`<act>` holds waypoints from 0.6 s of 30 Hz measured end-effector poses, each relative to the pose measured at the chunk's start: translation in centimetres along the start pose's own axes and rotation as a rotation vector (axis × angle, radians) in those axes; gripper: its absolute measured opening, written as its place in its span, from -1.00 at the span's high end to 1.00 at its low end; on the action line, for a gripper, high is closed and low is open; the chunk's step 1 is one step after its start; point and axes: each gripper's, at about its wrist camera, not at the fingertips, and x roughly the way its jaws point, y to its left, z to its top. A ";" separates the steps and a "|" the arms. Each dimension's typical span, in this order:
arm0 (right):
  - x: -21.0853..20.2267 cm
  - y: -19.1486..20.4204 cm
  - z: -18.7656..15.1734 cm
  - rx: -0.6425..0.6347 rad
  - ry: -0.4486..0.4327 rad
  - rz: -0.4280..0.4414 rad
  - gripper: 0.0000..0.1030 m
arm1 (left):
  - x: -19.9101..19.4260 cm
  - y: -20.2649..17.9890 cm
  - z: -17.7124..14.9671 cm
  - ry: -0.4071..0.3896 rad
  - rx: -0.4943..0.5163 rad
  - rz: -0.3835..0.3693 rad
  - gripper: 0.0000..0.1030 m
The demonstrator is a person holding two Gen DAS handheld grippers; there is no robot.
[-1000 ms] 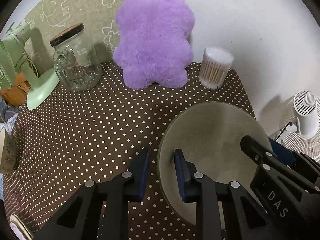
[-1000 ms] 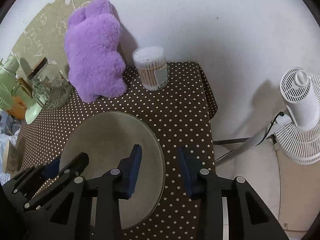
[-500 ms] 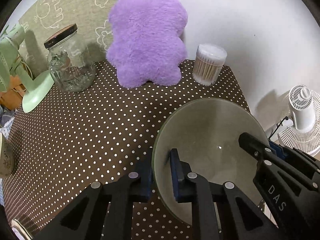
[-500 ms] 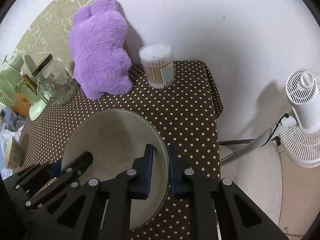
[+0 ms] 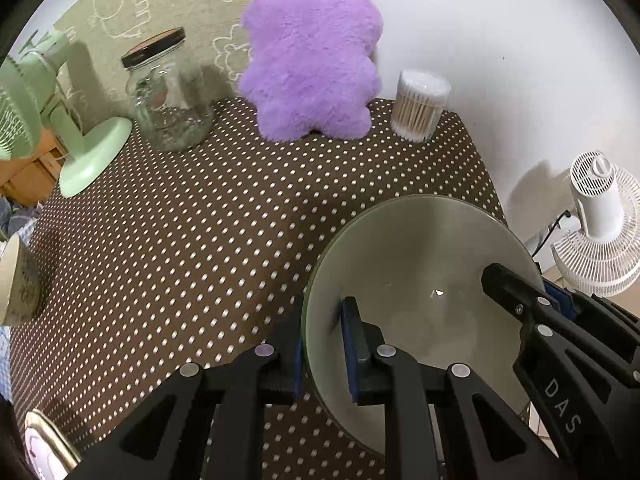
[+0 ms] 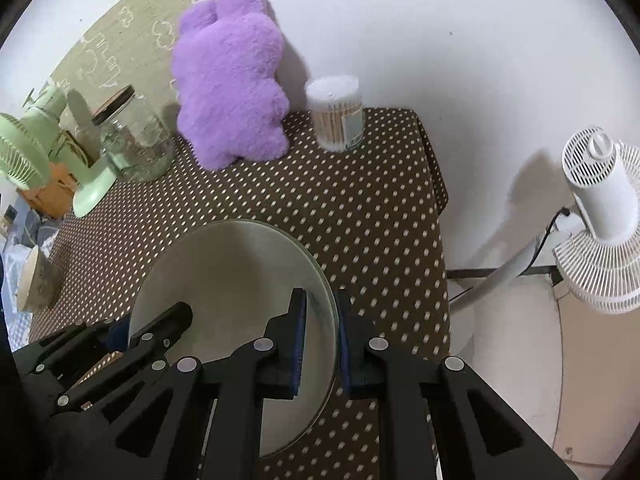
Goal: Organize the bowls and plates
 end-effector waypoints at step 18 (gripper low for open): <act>-5.7 3.4 -5.6 0.046 -0.015 -0.058 0.67 | -6.3 2.6 -5.9 -0.005 0.064 -0.052 0.72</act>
